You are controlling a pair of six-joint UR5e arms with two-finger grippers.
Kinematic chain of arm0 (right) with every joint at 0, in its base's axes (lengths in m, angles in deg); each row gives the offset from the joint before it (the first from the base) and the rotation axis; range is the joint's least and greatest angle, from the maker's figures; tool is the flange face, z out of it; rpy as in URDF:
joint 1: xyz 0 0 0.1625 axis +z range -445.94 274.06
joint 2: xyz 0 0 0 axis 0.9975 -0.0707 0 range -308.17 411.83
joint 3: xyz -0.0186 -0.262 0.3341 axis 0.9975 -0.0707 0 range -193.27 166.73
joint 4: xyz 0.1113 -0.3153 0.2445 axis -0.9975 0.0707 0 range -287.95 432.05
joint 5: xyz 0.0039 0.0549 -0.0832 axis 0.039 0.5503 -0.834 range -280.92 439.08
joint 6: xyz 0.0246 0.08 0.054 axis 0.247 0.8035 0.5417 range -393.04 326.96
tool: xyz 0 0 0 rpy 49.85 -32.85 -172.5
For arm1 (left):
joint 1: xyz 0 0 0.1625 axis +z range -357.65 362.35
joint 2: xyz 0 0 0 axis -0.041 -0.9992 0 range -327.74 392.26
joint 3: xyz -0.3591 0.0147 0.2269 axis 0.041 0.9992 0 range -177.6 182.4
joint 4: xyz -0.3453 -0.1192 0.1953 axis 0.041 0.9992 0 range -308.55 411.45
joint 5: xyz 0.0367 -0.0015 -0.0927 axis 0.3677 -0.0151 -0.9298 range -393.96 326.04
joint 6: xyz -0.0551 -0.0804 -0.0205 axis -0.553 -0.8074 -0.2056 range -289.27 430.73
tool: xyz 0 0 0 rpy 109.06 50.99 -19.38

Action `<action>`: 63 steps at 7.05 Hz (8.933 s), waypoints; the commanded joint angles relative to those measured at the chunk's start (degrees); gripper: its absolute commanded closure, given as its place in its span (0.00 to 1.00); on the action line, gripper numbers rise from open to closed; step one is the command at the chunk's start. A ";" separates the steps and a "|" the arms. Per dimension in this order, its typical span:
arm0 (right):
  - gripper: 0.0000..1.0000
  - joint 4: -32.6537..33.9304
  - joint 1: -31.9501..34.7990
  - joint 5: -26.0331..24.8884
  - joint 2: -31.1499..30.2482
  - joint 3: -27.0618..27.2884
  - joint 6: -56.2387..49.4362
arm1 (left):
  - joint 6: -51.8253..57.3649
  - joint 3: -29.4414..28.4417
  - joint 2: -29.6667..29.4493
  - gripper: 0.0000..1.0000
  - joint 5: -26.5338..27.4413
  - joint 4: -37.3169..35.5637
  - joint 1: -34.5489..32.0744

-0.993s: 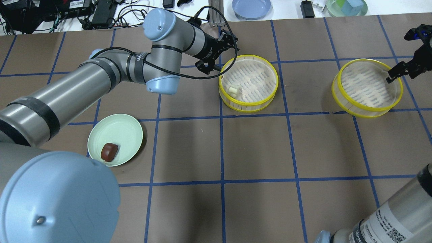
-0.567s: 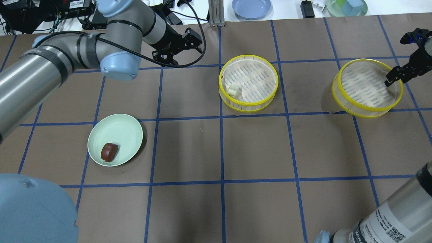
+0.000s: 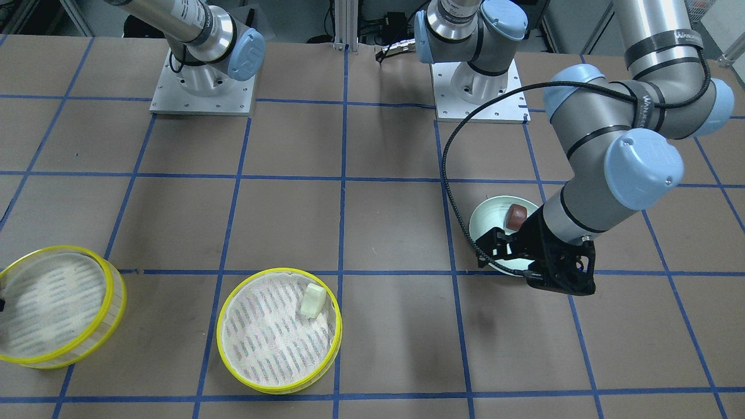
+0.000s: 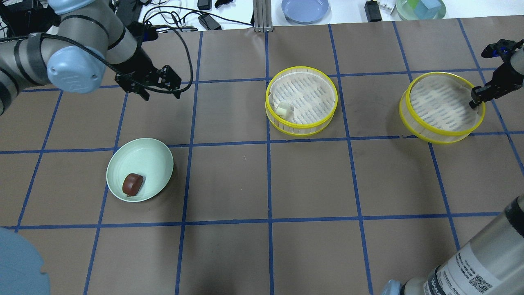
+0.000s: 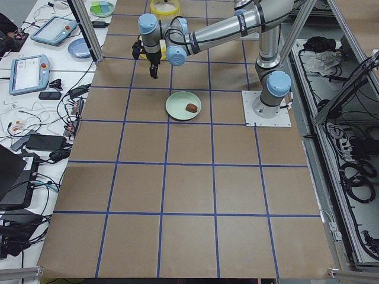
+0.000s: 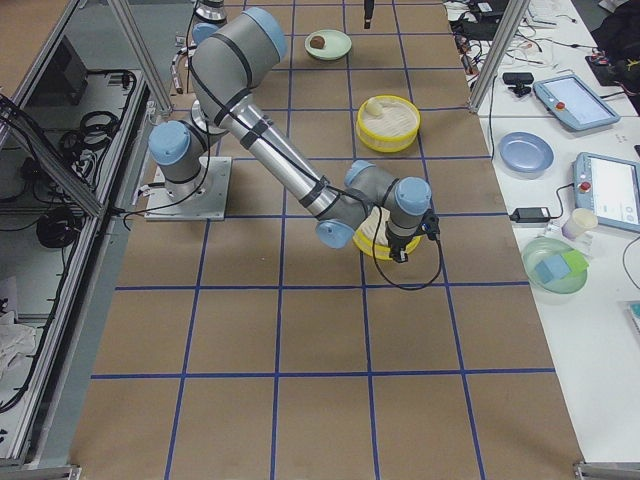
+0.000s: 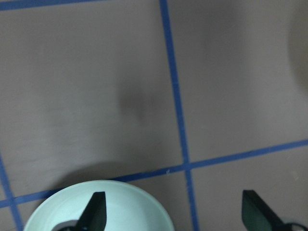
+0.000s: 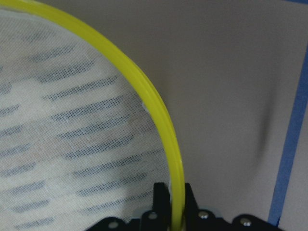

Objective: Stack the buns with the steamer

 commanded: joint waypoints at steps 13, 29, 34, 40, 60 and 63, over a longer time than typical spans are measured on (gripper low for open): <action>1.00 -9.41 34.58 -3.31 -14.75 0.66 61.40 | 13.11 12.01 -5.59 0.75 6.62 8.85 9.79; 0.99 -5.27 36.82 -2.46 -8.77 2.94 70.35 | -19.49 -5.75 7.68 1.00 4.87 6.74 1.71; 0.79 -3.78 38.58 -2.54 -8.59 3.03 71.14 | -27.90 -4.78 6.72 1.00 -1.99 5.25 -2.85; 0.65 -3.17 38.15 -3.42 -8.59 2.94 69.21 | -39.27 -4.69 6.27 1.00 -2.17 3.05 -7.35; 0.00 -31.09 36.20 -1.34 -36.51 2.06 61.48 | -67.42 -0.93 2.95 1.00 -16.13 -9.87 -12.86; 0.00 -33.92 36.39 -5.95 -36.98 2.07 50.93 | -83.33 -0.20 -5.03 1.00 -24.91 -30.73 -17.79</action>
